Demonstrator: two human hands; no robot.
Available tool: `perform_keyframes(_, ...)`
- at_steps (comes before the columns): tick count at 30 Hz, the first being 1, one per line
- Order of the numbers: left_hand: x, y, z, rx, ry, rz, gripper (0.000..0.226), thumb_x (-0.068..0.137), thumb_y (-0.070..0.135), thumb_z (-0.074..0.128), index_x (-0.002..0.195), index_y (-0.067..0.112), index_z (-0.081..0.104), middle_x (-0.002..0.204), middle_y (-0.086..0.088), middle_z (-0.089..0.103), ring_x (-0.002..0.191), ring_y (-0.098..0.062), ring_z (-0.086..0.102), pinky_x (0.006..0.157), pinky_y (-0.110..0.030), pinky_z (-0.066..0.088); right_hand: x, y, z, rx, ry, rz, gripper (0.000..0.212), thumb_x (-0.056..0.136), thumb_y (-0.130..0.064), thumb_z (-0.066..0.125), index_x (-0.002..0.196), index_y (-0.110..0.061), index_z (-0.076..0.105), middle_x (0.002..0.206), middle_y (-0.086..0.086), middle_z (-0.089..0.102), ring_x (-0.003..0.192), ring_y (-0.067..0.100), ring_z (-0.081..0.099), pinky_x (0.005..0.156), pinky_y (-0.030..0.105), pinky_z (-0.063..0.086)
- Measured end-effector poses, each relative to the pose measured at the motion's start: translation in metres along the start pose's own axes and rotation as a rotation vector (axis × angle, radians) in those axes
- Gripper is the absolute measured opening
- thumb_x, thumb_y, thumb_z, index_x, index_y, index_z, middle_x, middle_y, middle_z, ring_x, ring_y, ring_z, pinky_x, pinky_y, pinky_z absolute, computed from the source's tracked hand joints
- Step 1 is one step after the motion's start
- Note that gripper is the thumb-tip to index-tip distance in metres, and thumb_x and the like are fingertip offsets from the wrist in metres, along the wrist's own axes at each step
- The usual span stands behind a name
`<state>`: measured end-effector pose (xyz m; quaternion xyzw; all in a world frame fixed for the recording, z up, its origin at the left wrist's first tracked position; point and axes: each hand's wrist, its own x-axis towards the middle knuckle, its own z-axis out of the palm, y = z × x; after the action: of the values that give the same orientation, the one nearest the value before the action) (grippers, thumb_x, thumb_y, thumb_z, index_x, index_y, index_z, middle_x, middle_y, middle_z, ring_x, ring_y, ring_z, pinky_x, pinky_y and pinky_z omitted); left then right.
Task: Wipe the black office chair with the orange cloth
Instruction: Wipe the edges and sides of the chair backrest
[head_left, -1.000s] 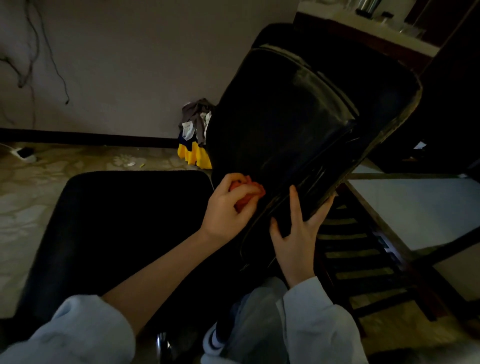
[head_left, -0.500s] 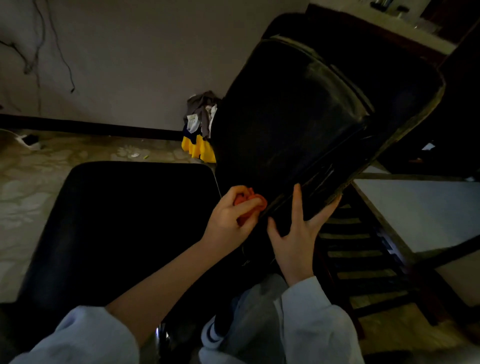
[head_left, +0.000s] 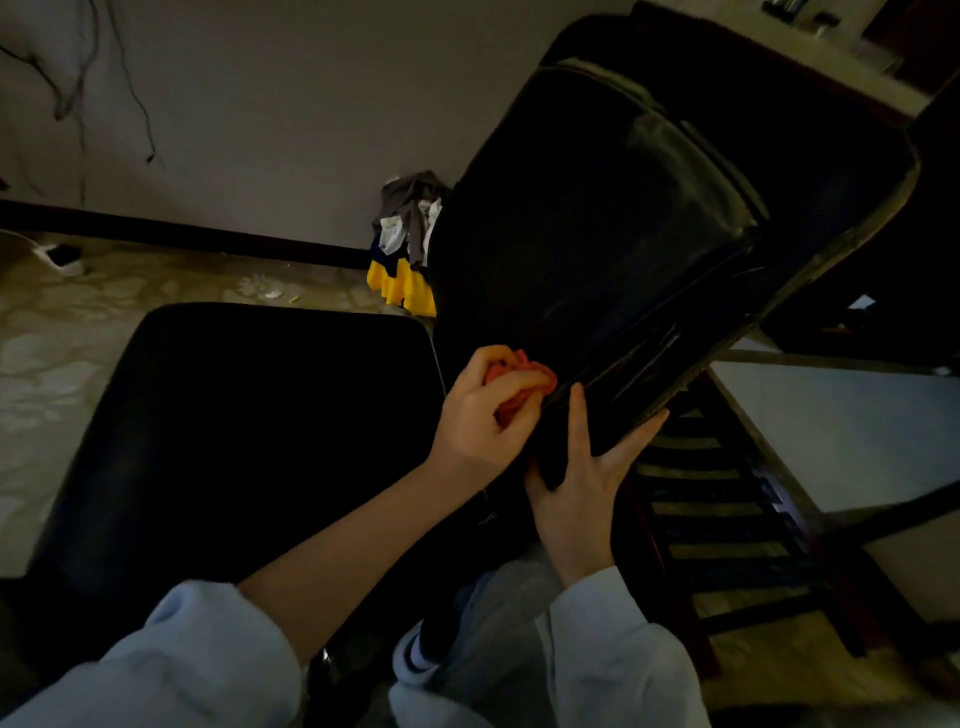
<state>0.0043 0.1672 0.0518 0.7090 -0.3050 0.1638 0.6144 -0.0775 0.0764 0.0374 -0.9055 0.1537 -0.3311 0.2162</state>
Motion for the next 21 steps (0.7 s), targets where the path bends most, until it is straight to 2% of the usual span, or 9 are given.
perform_keyframes(3, -0.007, -0.008, -0.005, 0.085, -0.019, 0.037, 0.031, 0.085, 0.028, 0.053, 0.105, 0.013, 0.071, 0.112, -0.001, 0.050, 0.107, -0.004, 0.049, 0.093, -0.008, 0.040, -0.001, -0.001, 0.004, -0.018, -0.026, 0.023, 0.103, 0.072, -0.007, 0.078, 0.141, -0.046, 0.012, 0.147, 0.007, -0.031, 0.132, 0.009, -0.040, 0.109, 0.041, -0.005)
perform_keyframes(6, -0.021, -0.020, -0.009, 0.169, -0.029, 0.049, 0.029, 0.086, 0.027, 0.053, 0.105, 0.015, 0.071, 0.111, -0.009, 0.053, 0.102, -0.007, 0.051, 0.086, -0.012, 0.042, -0.002, -0.003, 0.009, -0.003, -0.019, 0.054, 0.098, 0.076, -0.011, 0.076, 0.141, -0.047, 0.012, 0.147, 0.005, -0.033, 0.130, 0.009, -0.042, 0.110, 0.041, -0.002)
perform_keyframes(10, -0.046, -0.039, -0.015, 0.209, -0.080, -0.023, 0.029, 0.088, 0.032, 0.052, 0.106, 0.018, 0.070, 0.111, -0.007, 0.053, 0.098, -0.011, 0.054, 0.083, -0.020, 0.045, -0.008, -0.001, 0.015, -0.058, -0.029, 0.050, 0.095, 0.080, -0.022, 0.073, 0.138, -0.053, 0.005, 0.146, 0.008, -0.036, 0.129, 0.013, -0.045, 0.111, 0.041, -0.001)
perform_keyframes(12, -0.057, -0.048, -0.017, 0.229, -0.106, -0.061, 0.026, 0.088, 0.030, 0.057, 0.107, 0.017, 0.070, 0.111, -0.004, 0.053, 0.097, -0.007, 0.052, 0.081, -0.019, 0.045, -0.012, 0.000, 0.021, -0.117, -0.035, 0.046, 0.097, 0.079, -0.027, 0.075, 0.140, -0.050, 0.003, 0.145, 0.010, -0.035, 0.129, 0.016, -0.045, 0.110, 0.045, -0.002)
perform_keyframes(14, -0.064, -0.054, -0.020, 0.205, -0.146, -0.149, 0.021, 0.089, 0.022, 0.063, 0.107, 0.018, 0.070, 0.109, 0.003, 0.049, 0.095, 0.005, 0.046, 0.082, -0.010, 0.039, -0.017, 0.004, 0.027, -0.193, -0.018, 0.035, 0.097, 0.077, -0.032, 0.075, 0.142, -0.045, 0.004, 0.147, 0.016, -0.028, 0.134, 0.023, -0.039, 0.110, 0.051, -0.001)
perform_keyframes(17, -0.063, -0.054, -0.025, 0.084, -0.140, -0.293, 0.017, 0.089, 0.017, 0.063, 0.104, 0.025, 0.068, 0.103, 0.010, 0.047, 0.094, 0.012, 0.048, 0.083, -0.004, 0.035, -0.022, 0.011, 0.030, -0.386, 0.085, -0.073, 0.083, 0.083, -0.045, 0.059, 0.147, -0.039, 0.007, 0.151, 0.021, -0.012, 0.140, 0.039, -0.010, 0.112, 0.054, -0.005)
perform_keyframes(19, -0.054, -0.045, -0.023, -0.009, -0.052, -0.275, 0.019, 0.089, 0.014, 0.063, 0.102, 0.027, 0.066, 0.103, 0.009, 0.048, 0.098, 0.010, 0.050, 0.084, -0.003, 0.036, -0.019, 0.017, 0.028, -0.492, 0.131, -0.172, 0.077, 0.083, -0.046, 0.045, 0.149, -0.035, 0.006, 0.152, 0.017, -0.004, 0.141, 0.036, -0.004, 0.113, 0.050, -0.006)
perform_keyframes(21, -0.045, -0.034, -0.017, -0.061, -0.012, -0.238, 0.020, 0.088, 0.011, 0.063, 0.102, 0.025, 0.066, 0.106, 0.003, 0.050, 0.101, 0.006, 0.051, 0.087, -0.006, 0.038, -0.015, 0.021, 0.026, -0.529, 0.133, -0.223, 0.074, 0.082, -0.044, 0.042, 0.148, -0.029, 0.010, 0.153, 0.015, 0.004, 0.143, 0.031, -0.004, 0.113, 0.049, -0.005)
